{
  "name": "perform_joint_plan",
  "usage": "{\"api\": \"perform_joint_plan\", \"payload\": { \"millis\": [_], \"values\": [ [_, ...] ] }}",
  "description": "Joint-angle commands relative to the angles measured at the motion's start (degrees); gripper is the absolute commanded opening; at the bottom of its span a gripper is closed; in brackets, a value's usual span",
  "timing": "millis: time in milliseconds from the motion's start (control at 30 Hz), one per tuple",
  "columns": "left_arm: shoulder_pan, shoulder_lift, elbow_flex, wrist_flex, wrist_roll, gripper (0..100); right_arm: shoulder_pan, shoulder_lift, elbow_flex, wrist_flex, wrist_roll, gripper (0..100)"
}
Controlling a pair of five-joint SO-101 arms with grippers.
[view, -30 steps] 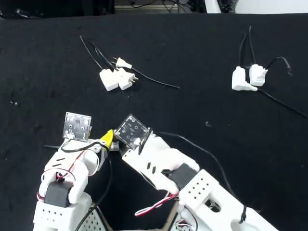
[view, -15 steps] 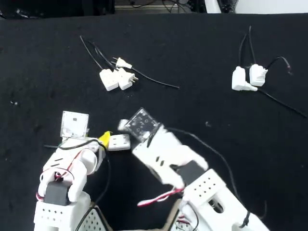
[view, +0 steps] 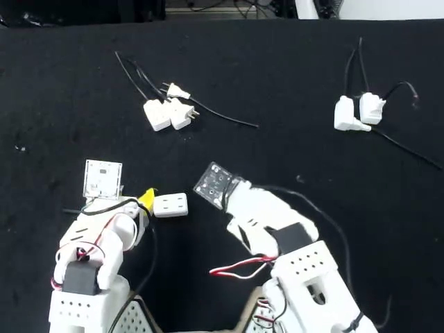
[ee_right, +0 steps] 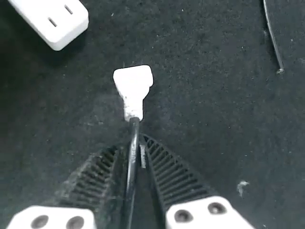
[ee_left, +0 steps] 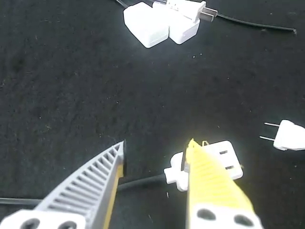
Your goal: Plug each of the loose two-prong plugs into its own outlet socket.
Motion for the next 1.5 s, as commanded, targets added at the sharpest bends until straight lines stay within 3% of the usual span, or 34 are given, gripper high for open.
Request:
{"api": "perform_joint_plan", "payload": {
  "millis": [0, 233, 433, 667, 1300, 1400, 1467],
  "values": [
    [-0.1, -0.4, -0.1, -0.3, 0.0, 22, 0.9, -0.8, -7.0, 1.9, -3.3, 1.7],
    [0.4, -0.4, -0.1, -0.2, 0.1, 22, -7.0, 14.1, -10.0, -1.5, -5.8, 9.5],
    [4.2, -0.4, -0.2, 1.0, 0.0, 22, -5.9, 33.0, -21.3, -2.0, -5.8, 9.8],
    [4.1, -0.4, -0.3, 1.0, -0.1, 22, -6.2, 47.3, -27.2, -1.9, -7.9, 9.9],
    [3.8, -0.4, -0.4, 1.0, -0.3, 22, -5.8, 54.0, -29.2, -1.9, -7.6, 9.3],
    [3.8, -0.4, -0.4, 1.0, -0.3, 22, -5.6, 53.4, -29.4, -1.8, -7.5, 0.5],
    [3.7, -0.4, -0.4, 1.0, -0.3, 22, -5.0, 51.6, -29.3, -1.8, -7.5, 1.0]
  ]
}}
